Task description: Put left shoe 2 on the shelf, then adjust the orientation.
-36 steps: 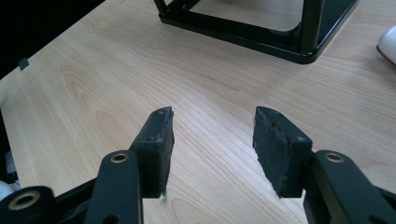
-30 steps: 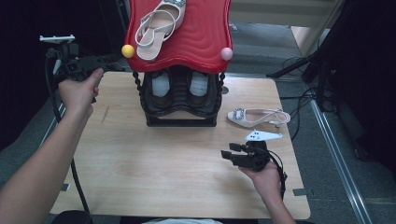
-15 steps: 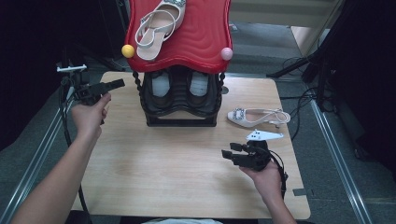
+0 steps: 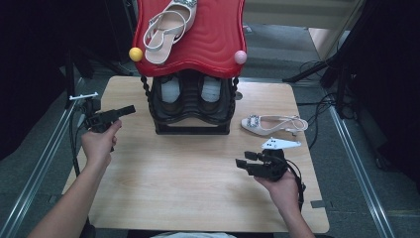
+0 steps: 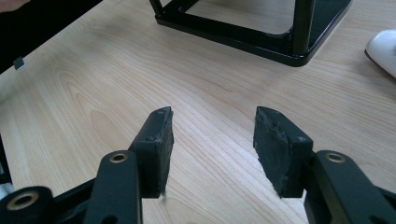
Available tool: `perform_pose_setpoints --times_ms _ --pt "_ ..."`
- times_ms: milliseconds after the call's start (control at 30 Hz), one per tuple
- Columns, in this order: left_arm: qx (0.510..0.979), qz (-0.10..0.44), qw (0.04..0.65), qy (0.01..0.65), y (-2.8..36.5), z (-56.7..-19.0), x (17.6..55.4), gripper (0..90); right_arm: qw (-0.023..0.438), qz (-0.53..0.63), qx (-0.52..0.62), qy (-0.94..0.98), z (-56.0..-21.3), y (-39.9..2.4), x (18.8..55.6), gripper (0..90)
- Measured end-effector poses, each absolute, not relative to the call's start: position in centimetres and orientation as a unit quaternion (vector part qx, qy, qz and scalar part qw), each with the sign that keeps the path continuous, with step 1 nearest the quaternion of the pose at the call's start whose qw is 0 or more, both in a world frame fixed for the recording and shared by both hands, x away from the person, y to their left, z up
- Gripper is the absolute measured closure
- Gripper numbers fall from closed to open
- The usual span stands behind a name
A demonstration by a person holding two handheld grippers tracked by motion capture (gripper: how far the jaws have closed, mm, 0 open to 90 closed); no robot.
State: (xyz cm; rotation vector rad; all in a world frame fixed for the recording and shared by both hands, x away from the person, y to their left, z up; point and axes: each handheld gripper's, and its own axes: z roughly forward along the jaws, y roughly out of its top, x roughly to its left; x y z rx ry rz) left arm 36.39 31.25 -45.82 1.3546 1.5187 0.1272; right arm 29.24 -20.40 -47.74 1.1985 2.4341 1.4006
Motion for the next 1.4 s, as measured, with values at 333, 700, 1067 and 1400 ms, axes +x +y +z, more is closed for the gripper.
perform_pose_setpoints --times_ms 333,700,1067,1400 --pt "0.588 0.057 0.519 0.618 29.8 -46.6 34.4 50.5 0.045 0.460 0.395 0.794 -47.7 -20.5 29.3 49.3" --pt "0.606 0.053 0.510 0.608 28.8 -47.7 32.8 48.2 0.047 0.462 0.399 0.791 -47.7 -21.1 29.6 50.5" --pt "0.612 0.052 0.511 0.601 28.6 -48.0 32.8 47.6 0.055 0.458 0.425 0.779 -47.5 -22.8 30.9 72.6" --pt "0.619 0.052 0.509 0.596 28.7 -48.2 33.0 47.8 0.079 0.434 0.460 0.771 -47.1 -25.2 34.0 90.0"
